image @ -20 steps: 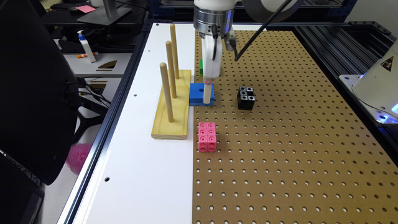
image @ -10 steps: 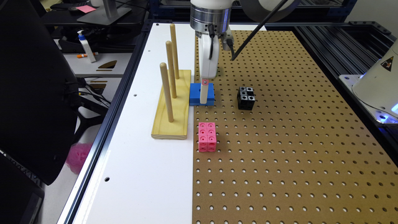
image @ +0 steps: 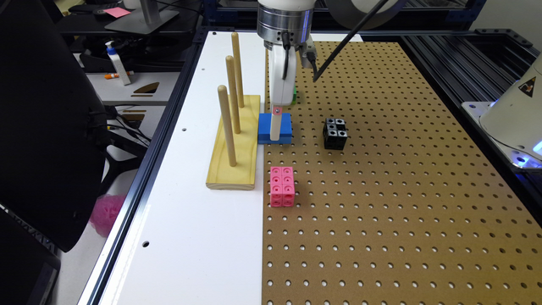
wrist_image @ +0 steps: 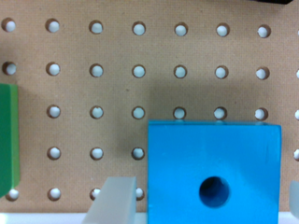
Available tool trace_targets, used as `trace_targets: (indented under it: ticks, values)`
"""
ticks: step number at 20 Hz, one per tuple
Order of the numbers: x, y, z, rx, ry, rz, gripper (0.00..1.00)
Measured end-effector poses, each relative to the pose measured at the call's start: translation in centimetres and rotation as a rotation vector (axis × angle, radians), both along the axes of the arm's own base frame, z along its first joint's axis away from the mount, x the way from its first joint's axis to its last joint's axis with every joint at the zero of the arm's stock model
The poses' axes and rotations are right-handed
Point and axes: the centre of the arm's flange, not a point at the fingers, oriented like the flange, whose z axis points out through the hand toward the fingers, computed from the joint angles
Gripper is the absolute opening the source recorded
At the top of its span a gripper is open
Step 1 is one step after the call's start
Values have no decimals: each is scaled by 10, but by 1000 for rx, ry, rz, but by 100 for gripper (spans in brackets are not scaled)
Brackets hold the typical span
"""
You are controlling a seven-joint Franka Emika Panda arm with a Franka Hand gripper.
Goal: Pick up blue block.
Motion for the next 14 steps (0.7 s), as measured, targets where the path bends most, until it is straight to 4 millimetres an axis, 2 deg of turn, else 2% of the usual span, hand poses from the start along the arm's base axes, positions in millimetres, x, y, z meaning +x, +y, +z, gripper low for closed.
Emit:
trace_targets:
  ticks: [3,8,9,14]
  values:
    - [-1,1,-22,5,5,-1,100]
    - [3,1,-21,5,-2,-3,100]
    - [3,0,-21,5,-2,-3,0]
    - [3,0,-21,5,-2,-3,0]
